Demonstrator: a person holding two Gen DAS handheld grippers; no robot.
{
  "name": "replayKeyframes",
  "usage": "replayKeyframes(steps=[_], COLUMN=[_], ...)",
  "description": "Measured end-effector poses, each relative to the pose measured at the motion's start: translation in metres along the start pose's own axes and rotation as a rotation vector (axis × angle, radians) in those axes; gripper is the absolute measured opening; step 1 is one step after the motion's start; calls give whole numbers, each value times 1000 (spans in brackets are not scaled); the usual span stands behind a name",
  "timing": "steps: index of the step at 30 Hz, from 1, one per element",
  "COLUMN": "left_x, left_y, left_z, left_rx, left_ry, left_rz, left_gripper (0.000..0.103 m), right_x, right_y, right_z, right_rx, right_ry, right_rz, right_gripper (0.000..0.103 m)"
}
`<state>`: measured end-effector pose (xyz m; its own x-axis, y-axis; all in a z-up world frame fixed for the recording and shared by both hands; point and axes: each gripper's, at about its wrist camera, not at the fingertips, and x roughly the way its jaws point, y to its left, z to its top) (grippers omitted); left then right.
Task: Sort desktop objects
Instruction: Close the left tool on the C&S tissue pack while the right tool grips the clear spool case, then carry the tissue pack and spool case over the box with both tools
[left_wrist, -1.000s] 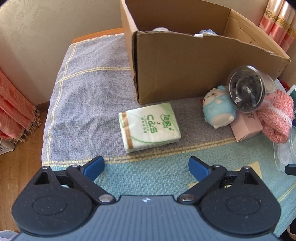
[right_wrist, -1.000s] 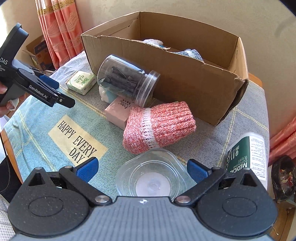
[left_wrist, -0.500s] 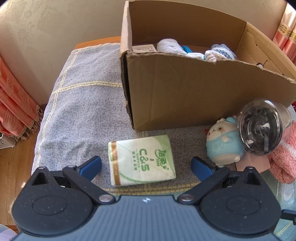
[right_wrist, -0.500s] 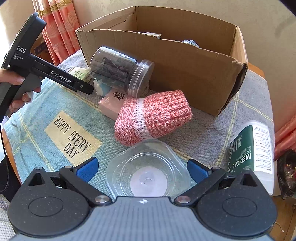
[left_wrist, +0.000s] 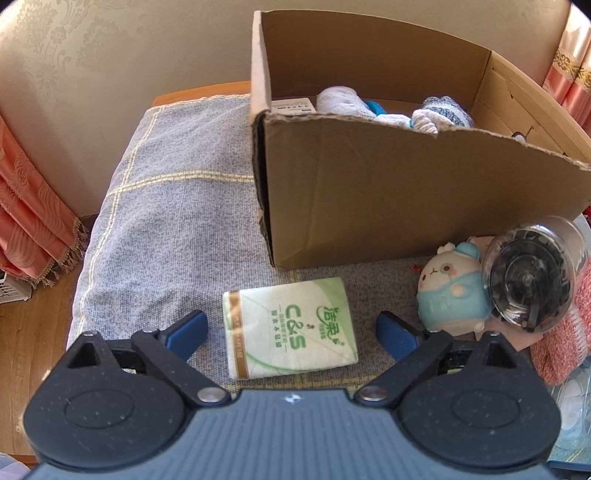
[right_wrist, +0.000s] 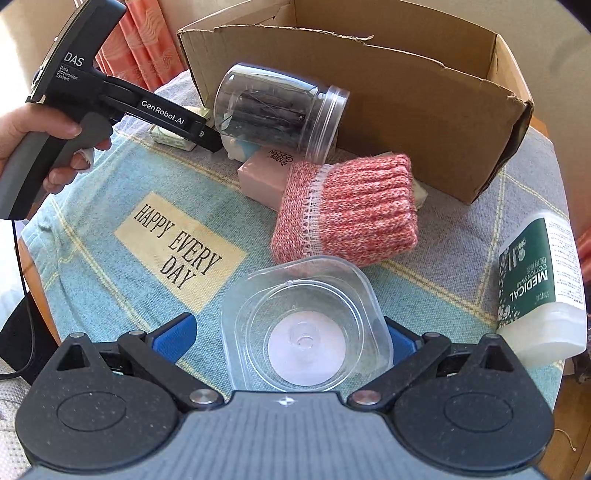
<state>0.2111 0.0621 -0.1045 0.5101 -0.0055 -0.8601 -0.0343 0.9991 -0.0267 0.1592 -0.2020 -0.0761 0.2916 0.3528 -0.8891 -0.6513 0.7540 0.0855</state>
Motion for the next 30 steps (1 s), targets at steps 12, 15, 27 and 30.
replayKeyframes(steps=[12,15,27,30], left_x=[-7,-8,-33,-48], left_y=[0,2,7,6], left_z=[0,1,-9,-10], left_rx=[2,7,81,109], left_ry=[-16,-8,29,23], left_rz=[2,-9,-72,-94], left_gripper=[66,65,65,65], right_x=[4,1,-15,-25], right_y=[7,9,15,17], right_z=[-1,-1,2,4], right_rx=[-94,-114,-143,-145], right_ry=[22,21,14,-1], right_rz=[-67,-67,-69,-63], right_gripper=[102,94,82,82])
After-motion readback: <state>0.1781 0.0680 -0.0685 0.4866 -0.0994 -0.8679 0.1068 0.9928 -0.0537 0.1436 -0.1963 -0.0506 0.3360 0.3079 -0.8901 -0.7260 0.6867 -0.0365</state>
